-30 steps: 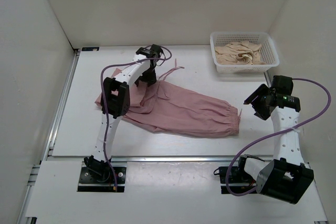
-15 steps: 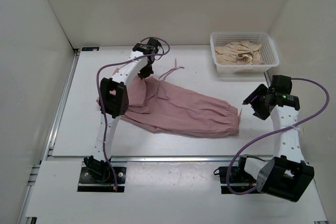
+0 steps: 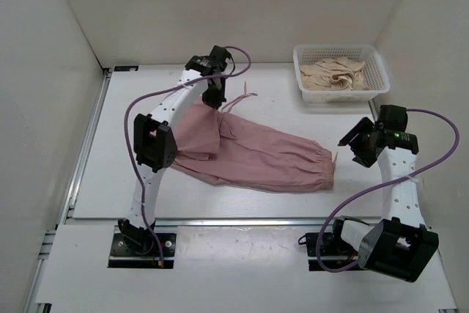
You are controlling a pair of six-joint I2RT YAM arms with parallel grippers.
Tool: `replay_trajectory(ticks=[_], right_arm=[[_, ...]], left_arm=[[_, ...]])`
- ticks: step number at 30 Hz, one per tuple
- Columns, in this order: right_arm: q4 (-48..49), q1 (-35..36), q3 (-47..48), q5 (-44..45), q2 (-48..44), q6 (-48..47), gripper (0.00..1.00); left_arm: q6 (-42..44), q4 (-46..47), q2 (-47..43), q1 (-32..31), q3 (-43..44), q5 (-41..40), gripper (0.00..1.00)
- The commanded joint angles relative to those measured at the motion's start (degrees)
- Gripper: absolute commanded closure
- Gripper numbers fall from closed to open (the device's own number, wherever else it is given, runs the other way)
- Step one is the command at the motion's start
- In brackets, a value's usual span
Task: Fold and stack the trousers
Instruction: Fold the trousers
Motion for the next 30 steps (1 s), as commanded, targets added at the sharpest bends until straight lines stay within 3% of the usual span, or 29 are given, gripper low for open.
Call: replay_trajectory(ticks=[1, 6, 7, 8, 9, 10, 11, 17, 19, 22, 23, 25, 30], right_arm=[[1.36, 0.22, 0.16, -0.34, -1.19, -1.21, 0.30], [1.36, 0.22, -0.37, -0.34, -1.19, -1.21, 0.30], [1.36, 0.22, -0.37, -0.34, -1.19, -1.21, 0.30], [1.36, 0.22, -0.37, -0.34, -1.19, -1.21, 0.30], [1.36, 0.22, -0.37, -0.34, -1.19, -1.21, 0.30], [1.36, 0.22, -0.37, -0.34, -1.19, -1.21, 0.30], [0.84, 0.22, -0.37, -0.34, -1.19, -1.21, 0.30], [0.83, 0.22, -0.37, -0.34, -1.19, -1.21, 0.30], [0.83, 0.22, -0.37, -0.34, -1.19, -1.21, 0.30], [1.44, 0.22, -0.37, -0.34, -1.19, -1.21, 0.30], [1.45, 0.22, -0.37, -0.94, -1.19, -1.21, 0.30], [1.45, 0.22, -0.37, -0.95, -1.19, -1.21, 0.30], [1.45, 0.22, -0.37, -0.95, -1.19, -1.21, 0.30]], left_arm=[[2.33, -0.51, 3.03, -1.58, 0.23, 4.67, 0.90], [4.53, -1.20, 7.52, -2.11, 4.27, 3.88, 0.90], [5.14, -2.51, 8.48, -2.11, 6.28, 3.35, 0.84], [5.15, -3.66, 10.93, -2.11, 7.69, 2.48, 0.47], [5.15, -4.98, 11.91, -2.11, 8.84, 1.60, 0.22], [5.15, -7.16, 12.44, -2.11, 9.90, -0.50, 0.03], [4.63, -7.19, 11.23, -2.11, 9.91, -1.04, 0.00], [2.78, -5.60, -0.89, -2.11, 1.05, -3.24, 0.00], [2.78, -4.82, -5.91, -2.11, -1.68, -3.24, 0.06], [4.70, -0.79, -10.31, -2.11, -9.41, 0.87, 0.23], [6.45, 0.10, -10.32, -2.11, -11.17, 4.02, 0.23], [6.99, -0.50, -8.48, -3.34, -13.21, 3.36, 0.07], [4.02, -3.58, -3.99, -7.55, -15.14, -6.92, 0.05]])
